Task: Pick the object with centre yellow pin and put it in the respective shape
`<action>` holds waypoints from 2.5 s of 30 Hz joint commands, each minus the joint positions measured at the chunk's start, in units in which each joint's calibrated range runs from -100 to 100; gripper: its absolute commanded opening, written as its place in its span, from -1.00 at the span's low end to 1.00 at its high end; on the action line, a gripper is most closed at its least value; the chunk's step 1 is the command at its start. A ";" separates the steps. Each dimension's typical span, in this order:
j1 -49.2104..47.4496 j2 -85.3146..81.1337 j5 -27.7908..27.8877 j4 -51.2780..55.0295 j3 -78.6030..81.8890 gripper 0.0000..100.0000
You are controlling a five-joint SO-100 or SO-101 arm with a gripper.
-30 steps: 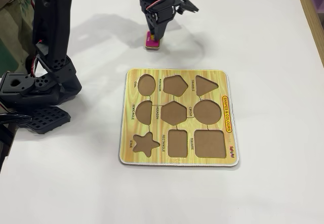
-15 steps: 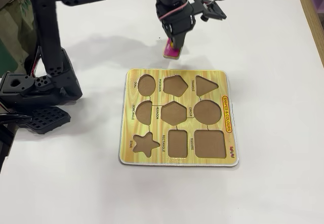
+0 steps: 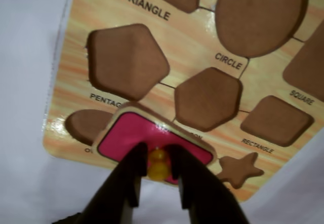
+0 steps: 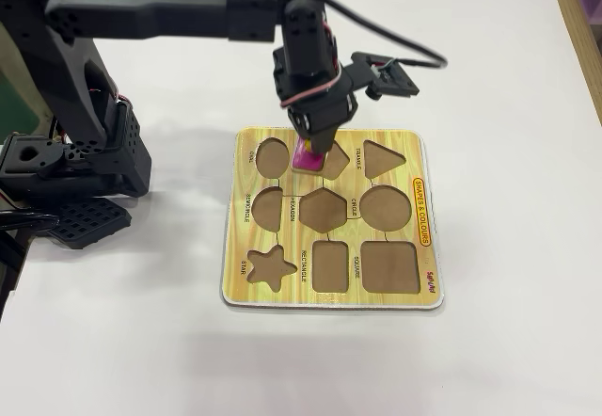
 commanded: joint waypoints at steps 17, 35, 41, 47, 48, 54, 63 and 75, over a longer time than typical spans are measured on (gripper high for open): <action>24.06 -4.62 20.53 -5.98 2.70 -0.98; 27.77 9.77 22.94 -7.97 -9.80 -0.98; 27.58 12.53 22.63 -7.97 -11.15 -0.98; 25.72 12.62 19.07 -7.97 -11.15 -0.98; 24.94 12.62 18.91 -7.97 -11.15 -0.98; 24.26 12.62 18.91 -8.23 -11.15 -0.98; 22.99 12.70 18.91 -10.47 -10.97 -0.98; 22.89 14.96 18.91 -10.73 -11.06 -0.98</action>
